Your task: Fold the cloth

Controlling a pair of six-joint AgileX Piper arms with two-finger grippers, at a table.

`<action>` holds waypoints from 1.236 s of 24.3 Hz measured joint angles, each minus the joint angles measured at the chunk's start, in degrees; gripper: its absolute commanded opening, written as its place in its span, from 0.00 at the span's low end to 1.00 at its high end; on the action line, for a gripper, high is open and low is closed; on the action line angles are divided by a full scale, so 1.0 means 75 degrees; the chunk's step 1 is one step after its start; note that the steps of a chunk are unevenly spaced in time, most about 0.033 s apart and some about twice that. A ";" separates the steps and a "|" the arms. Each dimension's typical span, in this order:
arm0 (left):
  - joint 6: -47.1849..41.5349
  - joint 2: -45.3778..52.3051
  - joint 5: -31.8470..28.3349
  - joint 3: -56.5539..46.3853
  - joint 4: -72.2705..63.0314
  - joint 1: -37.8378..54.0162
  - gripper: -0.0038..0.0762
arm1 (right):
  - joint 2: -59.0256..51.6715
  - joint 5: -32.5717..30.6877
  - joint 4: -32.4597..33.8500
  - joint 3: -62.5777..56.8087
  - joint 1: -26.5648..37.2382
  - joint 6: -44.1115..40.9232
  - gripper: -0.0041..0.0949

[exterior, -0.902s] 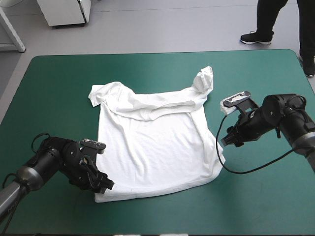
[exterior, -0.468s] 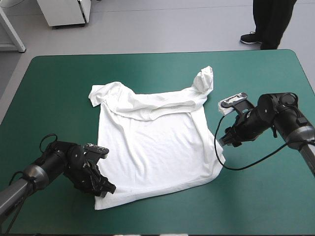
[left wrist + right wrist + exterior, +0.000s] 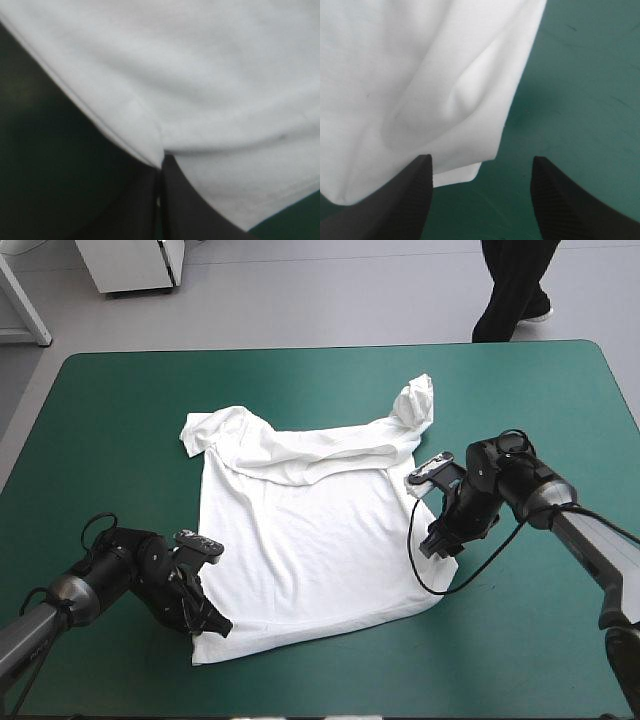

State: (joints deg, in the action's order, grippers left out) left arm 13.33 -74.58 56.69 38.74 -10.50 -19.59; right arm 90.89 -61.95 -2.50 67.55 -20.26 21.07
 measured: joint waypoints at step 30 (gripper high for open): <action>0.0273 0.1349 0.1098 0.1999 0.0033 -0.0022 0.02 | -0.0168 -0.0895 -0.0907 0.0275 -0.0176 -0.0723 0.03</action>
State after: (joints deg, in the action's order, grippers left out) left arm 15.38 -64.47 64.92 53.73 -10.25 -19.75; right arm 89.63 -68.67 -9.30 69.61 -21.58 15.65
